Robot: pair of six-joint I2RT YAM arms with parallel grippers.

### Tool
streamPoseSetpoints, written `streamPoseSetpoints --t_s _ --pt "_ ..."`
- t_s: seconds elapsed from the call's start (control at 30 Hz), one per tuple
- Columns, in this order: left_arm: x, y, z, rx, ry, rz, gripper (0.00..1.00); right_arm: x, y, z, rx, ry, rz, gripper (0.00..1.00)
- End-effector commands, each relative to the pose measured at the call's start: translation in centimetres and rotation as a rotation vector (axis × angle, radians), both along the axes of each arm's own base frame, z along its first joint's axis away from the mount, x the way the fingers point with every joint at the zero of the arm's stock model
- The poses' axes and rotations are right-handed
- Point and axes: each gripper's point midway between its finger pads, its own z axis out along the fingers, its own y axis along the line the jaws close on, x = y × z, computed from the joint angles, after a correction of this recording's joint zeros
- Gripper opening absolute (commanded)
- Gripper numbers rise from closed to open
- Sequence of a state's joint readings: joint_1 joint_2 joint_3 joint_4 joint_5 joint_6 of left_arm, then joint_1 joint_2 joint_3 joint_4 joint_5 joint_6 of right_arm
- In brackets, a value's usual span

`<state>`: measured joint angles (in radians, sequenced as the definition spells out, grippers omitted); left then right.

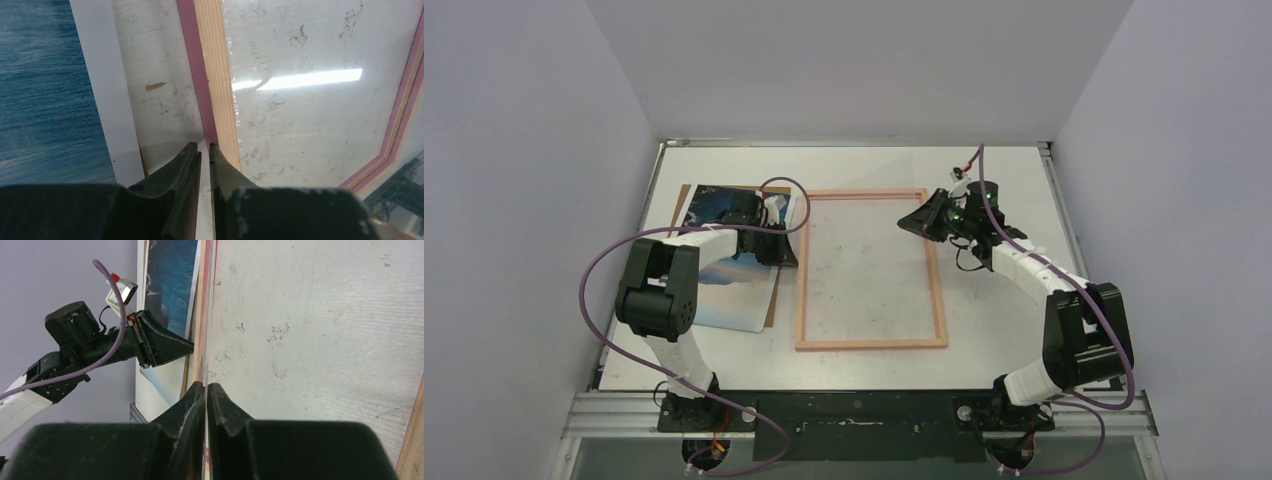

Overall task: Put the photo into the frame
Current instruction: Place the photo frame item in the photo frame.

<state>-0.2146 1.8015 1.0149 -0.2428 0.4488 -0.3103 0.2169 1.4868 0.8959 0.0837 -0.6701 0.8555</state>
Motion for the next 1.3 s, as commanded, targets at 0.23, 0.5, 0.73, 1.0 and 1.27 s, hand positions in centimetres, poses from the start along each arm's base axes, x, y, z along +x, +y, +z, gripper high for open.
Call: streamPoseSetpoints --t_s 0.23,0.5,0.73,1.0,1.27 --pt "1.6 -0.6 1.1 -0.019 -0.064 -0.01 0.1 0.7 -0.3 -0.4 0.011 -0.047 0.006 0.05" --pt "1.5 -0.6 1.2 -0.019 -0.066 -0.013 0.08 0.9 -0.7 -2.1 -0.011 -0.025 0.009 0.05" --pt "1.2 -0.8 1.0 -0.02 -0.062 -0.02 0.08 0.7 -0.8 -2.8 -0.004 -0.015 0.001 0.05" --pt "0.9 -1.4 0.6 -0.029 -0.051 -0.035 0.07 0.7 -1.0 -3.9 -0.017 -0.007 0.003 0.05" --pt "0.6 -1.8 0.2 -0.033 -0.042 -0.047 0.05 1.2 -1.7 -4.6 -0.052 -0.031 -0.041 0.05"
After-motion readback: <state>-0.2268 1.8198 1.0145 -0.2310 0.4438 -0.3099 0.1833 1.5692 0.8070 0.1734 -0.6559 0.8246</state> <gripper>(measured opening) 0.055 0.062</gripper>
